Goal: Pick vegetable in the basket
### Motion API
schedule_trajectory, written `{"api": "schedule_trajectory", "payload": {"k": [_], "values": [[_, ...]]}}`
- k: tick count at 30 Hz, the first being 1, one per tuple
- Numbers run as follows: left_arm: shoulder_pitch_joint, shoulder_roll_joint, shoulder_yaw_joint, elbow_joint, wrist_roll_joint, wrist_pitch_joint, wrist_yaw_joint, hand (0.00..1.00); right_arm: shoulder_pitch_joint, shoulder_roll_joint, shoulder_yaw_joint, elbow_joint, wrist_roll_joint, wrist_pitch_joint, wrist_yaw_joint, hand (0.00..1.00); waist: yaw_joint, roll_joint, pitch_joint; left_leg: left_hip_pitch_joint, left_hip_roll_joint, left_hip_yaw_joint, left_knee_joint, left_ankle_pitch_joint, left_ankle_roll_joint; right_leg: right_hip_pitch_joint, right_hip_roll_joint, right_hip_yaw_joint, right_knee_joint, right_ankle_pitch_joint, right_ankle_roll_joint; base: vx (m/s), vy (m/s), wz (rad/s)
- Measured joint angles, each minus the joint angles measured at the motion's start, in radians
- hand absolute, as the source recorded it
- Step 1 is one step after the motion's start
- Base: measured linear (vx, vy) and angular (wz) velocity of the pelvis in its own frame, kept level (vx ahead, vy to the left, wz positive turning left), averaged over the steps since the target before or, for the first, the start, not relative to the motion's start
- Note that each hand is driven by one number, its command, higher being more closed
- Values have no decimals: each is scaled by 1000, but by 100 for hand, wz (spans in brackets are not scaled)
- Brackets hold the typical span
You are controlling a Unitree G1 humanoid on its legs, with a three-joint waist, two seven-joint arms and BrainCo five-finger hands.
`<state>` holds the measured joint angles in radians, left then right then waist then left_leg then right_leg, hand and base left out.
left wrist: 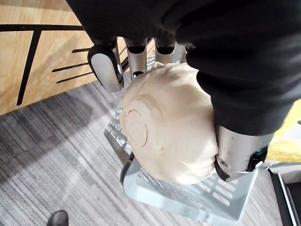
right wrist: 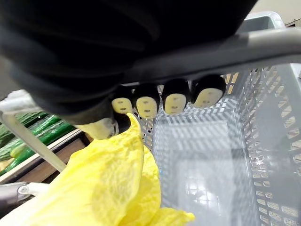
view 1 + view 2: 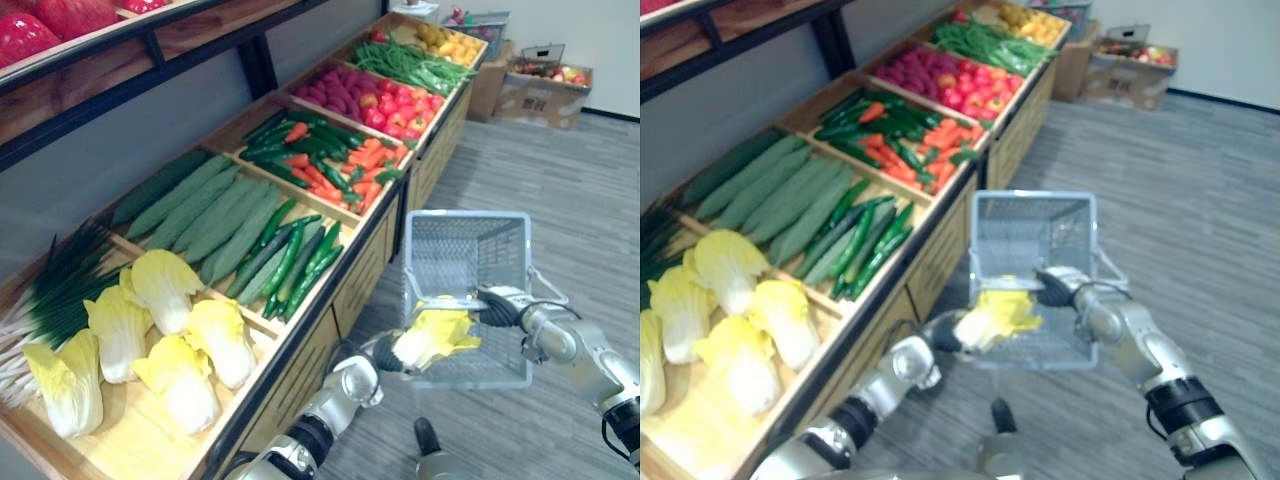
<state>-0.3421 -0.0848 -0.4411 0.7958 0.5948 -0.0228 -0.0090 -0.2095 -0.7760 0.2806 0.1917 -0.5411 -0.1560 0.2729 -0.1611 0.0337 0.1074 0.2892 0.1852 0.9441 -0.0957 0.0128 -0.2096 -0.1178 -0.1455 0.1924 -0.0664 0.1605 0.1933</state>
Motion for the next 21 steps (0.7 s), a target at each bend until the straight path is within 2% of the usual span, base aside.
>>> {"api": "schedule_trajectory", "payload": {"k": [10,21], "values": [[-27,-8,-78,-5,-5,25,2,100,32,0,-56,-1,1,4,0,100,-1,7,10,-9,0,-23,0,0,0,1,-6,-18,0,0,0,-39,-19,5],[-50,-13,-223,-47,-83,17,2,100,52,13,-76,-22,1,5,-3,100,-2,2,14,-21,-1,-39,0,-4,6,-1,-16,-26,0,0,2,-40,-21,4]]}}
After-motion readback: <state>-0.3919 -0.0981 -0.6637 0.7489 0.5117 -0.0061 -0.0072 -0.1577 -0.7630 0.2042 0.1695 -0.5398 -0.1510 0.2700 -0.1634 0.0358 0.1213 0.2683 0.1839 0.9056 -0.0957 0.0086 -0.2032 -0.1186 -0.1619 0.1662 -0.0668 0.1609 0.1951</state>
